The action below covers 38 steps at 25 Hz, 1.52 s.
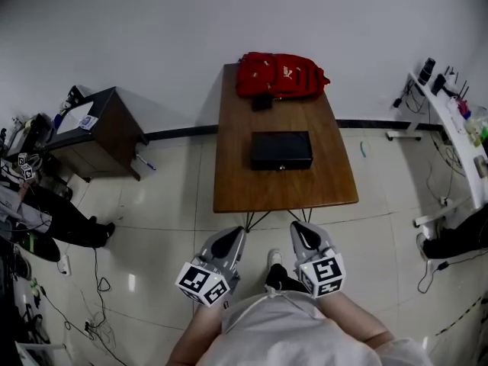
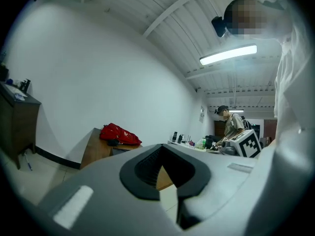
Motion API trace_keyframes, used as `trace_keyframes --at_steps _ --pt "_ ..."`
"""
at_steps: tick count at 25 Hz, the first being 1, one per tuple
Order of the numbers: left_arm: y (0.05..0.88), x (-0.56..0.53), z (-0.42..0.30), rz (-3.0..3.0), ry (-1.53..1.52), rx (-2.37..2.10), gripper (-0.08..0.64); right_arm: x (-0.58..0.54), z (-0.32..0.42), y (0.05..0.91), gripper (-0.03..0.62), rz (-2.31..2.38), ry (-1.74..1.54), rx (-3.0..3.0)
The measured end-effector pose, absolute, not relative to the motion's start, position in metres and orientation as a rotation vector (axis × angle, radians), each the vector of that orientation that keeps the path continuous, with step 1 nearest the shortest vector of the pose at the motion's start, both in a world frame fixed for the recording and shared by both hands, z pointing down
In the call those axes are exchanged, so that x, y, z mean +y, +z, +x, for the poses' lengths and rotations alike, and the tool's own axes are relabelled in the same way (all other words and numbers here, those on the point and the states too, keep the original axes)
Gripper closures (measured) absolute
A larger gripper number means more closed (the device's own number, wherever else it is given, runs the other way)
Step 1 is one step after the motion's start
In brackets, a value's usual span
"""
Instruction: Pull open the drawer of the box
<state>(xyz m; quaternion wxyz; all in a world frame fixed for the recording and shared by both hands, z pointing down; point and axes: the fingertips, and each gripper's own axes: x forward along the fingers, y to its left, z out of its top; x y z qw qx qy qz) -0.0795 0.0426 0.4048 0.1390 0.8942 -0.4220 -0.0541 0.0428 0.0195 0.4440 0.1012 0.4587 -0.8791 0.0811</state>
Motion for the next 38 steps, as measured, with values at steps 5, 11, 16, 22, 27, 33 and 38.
trace_keyframes --at_steps 5,11,16,22,27,33,38 --pt "0.404 -0.031 -0.062 2.596 -0.127 -1.202 0.555 -0.057 0.062 0.442 0.584 1.353 0.237 -2.576" --pt "0.412 -0.107 -0.058 2.568 -0.115 -1.226 0.555 -0.138 0.075 0.452 0.584 1.379 0.302 -2.524" --pt "0.429 -0.144 -0.057 2.533 -0.064 -1.236 0.555 -0.176 0.081 0.473 0.584 1.362 0.355 -2.47" --pt "0.457 -0.166 -0.063 2.471 -0.012 -1.234 0.555 -0.193 0.074 0.51 0.584 1.326 0.44 -2.404" --pt "0.476 -0.183 -0.065 2.445 0.026 -1.184 0.555 -0.208 0.062 0.539 0.584 1.31 0.495 -2.348" --pt "0.492 -0.212 -0.064 2.455 0.084 -1.112 0.555 -0.225 0.045 0.581 0.562 1.217 0.565 -2.268" --pt "0.516 -0.221 -0.057 2.448 0.132 -1.047 0.555 -0.242 0.044 0.618 0.535 1.24 0.707 -2.153"
